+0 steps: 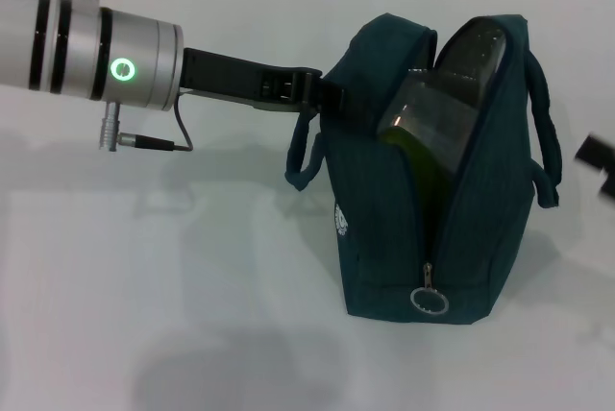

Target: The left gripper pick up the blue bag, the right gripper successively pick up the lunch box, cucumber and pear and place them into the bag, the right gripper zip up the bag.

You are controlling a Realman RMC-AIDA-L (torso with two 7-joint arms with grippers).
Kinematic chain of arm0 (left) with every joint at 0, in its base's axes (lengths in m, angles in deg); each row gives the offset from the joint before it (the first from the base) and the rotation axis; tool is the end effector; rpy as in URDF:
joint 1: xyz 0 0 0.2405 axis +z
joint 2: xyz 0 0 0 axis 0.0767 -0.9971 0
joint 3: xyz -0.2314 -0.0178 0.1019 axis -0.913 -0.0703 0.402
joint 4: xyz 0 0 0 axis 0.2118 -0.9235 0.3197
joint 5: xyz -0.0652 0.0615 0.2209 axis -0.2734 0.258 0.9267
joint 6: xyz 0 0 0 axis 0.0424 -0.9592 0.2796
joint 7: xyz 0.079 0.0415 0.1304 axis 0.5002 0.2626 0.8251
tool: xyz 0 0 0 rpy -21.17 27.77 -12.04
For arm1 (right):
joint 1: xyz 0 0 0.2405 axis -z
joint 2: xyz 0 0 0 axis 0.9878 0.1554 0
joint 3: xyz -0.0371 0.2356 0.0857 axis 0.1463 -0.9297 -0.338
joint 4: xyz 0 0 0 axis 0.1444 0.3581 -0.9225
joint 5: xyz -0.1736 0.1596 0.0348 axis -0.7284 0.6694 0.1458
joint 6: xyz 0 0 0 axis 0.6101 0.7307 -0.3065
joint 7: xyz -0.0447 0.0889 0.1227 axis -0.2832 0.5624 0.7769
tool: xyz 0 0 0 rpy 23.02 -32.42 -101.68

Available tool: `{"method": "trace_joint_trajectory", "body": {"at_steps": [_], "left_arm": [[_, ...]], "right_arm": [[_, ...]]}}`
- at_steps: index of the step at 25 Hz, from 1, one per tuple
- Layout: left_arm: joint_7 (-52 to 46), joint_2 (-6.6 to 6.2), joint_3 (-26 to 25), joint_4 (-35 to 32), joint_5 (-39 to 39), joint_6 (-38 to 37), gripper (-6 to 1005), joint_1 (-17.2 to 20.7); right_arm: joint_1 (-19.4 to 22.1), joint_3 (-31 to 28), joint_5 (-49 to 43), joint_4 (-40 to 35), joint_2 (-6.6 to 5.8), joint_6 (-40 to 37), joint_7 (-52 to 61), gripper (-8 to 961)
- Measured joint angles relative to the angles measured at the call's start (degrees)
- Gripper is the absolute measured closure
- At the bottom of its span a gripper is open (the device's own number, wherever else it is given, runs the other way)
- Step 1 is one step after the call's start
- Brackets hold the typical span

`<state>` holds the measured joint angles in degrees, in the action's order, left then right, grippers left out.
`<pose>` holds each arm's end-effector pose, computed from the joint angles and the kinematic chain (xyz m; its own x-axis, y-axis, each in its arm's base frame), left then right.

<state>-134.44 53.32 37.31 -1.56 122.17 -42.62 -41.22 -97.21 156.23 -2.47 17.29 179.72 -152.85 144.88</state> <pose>-0.1641 0.3924 -0.0105 0.4758 0.8219 0.3131 0.8167 -0.5450 0.1896 0.2847 0.2668 0.0271 0.2518 -0.4893 -0.8350 -0.5323 -0.7905 0.3028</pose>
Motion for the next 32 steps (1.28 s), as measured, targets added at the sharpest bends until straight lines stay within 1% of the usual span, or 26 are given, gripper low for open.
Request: {"method": "trace_joint_trajectory", "body": {"at_steps": [2, 5, 9, 11, 12, 17, 25, 32], "left_arm": [[0.0, 0.00, -0.1, 0.3, 0.0, 0.3, 865, 0.0], [0.1, 0.01, -0.2, 0.6, -0.1, 0.4, 865, 0.1], [0.1, 0.01, 0.0, 0.6, -0.2, 0.5, 864, 0.2], [0.1, 0.03, 0.0, 0.6, -0.4, 0.5, 864, 0.3], [0.1, 0.05, 0.0, 0.6, -0.4, 0.5, 864, 0.4], [0.1, 0.09, 0.0, 0.6, -0.5, 0.5, 863, 0.6], [0.4, 0.09, 0.0, 0.6, -0.5, 0.5, 862, 0.7], [0.4, 0.09, 0.6, 0.6, -0.9, 0.4, 861, 0.7]], "right_arm": [[0.8, -0.1, -3.3, 0.0, 0.46, -0.5, -5.8, 267], [2.6, -0.1, -8.6, 0.1, 2.17, 0.5, -17.8, 203], [3.3, 0.0, -14.4, 0.2, 4.23, 4.2, -28.3, 92], [3.3, 0.2, -17.1, 0.9, 5.11, 5.6, -32.0, 92], [3.2, 0.3, -17.7, 1.4, 5.35, 6.1, -33.0, 93], [1.6, 1.1, -18.2, 4.4, 5.75, 8.3, -33.7, 94], [1.1, 1.3, -17.9, 5.8, 5.93, 11.9, -33.3, 95], [-1.7, 5.1, -17.8, 5.7, 6.28, 15.5, -30.6, 112]]}}
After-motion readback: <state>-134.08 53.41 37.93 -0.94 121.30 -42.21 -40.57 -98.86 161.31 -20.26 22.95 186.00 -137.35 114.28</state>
